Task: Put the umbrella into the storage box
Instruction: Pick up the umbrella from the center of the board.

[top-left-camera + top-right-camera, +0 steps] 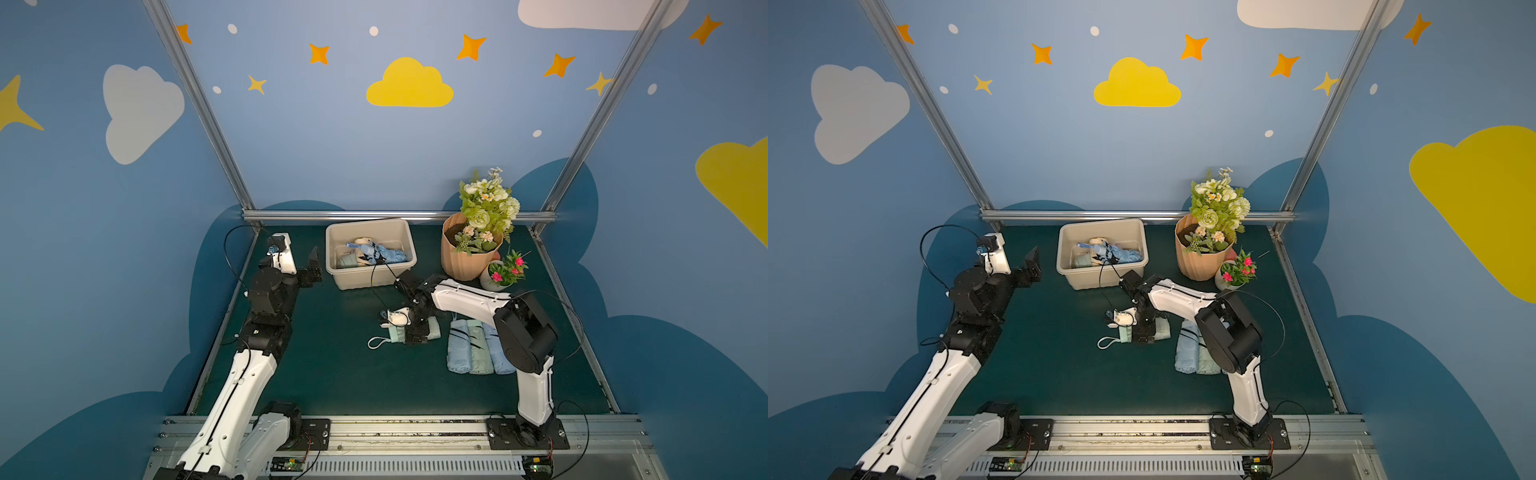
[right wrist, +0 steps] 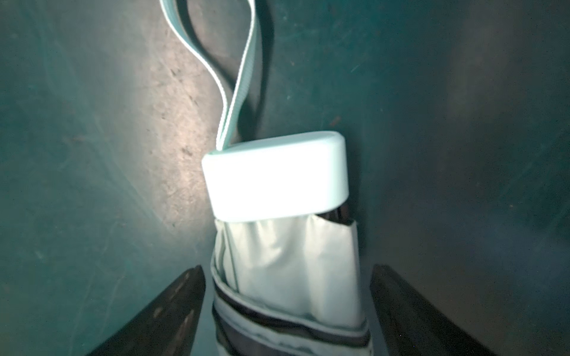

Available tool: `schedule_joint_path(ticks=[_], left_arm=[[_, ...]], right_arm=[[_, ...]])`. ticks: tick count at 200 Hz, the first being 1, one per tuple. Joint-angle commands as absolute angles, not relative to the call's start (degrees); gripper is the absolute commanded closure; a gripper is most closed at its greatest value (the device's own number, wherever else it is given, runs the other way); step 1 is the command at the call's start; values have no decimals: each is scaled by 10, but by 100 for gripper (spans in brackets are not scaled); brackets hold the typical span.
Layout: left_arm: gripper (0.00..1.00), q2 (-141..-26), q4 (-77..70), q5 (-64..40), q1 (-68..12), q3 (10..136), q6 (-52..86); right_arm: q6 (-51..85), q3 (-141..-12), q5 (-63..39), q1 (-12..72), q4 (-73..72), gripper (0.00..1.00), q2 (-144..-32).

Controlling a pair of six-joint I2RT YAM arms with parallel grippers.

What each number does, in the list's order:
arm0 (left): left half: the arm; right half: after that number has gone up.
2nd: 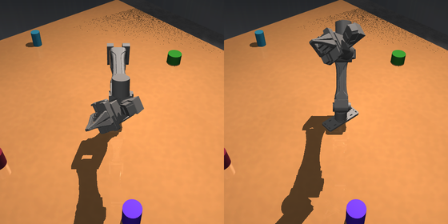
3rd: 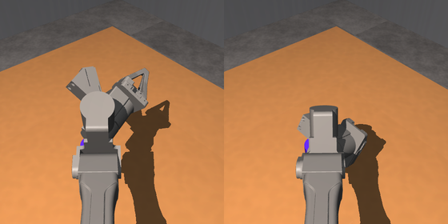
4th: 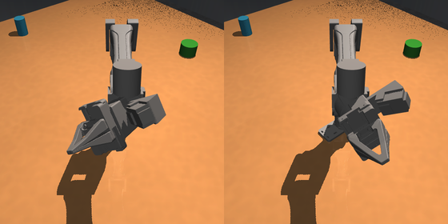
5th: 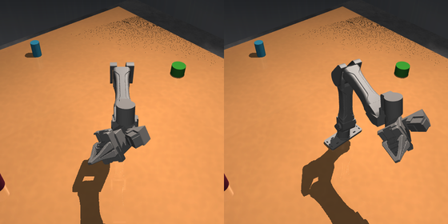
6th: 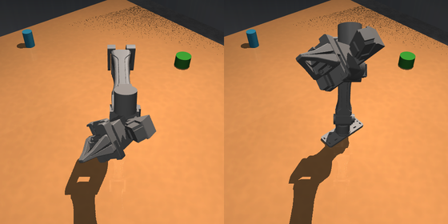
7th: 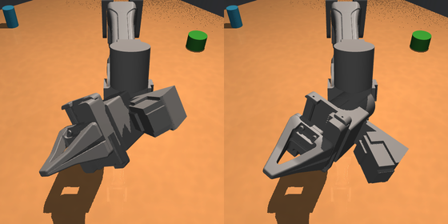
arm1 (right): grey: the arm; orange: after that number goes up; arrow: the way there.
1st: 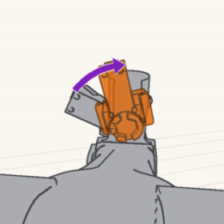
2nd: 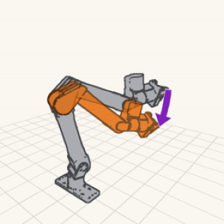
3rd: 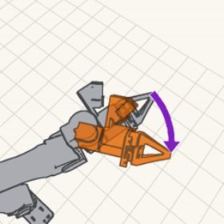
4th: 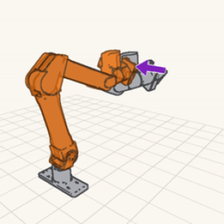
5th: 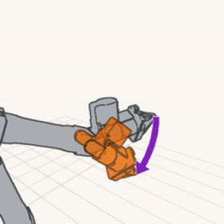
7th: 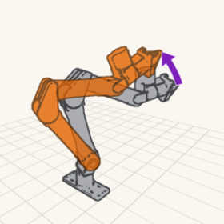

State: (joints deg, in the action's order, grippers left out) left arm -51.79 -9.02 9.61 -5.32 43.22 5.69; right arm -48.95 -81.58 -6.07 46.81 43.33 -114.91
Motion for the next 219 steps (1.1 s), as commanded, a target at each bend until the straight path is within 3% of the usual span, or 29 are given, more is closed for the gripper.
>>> schedule_joint_path(ticks=[1,68,194,219], left_arm=[[5,-515,-96,89,-48,433,62],[5,-512,-99,82,-35,434,80],[5,-539,-114,86,-23,443,144],[5,-530,-106,96,-20,438,152]], right_arm=[[-496,-833,-51,466,453,11,-1162],[-492,-841,-50,473,448,18,-1179],[-486,-817,-37,491,407,53,-1124],[-486,-812,-27,496,392,56,-1101]])
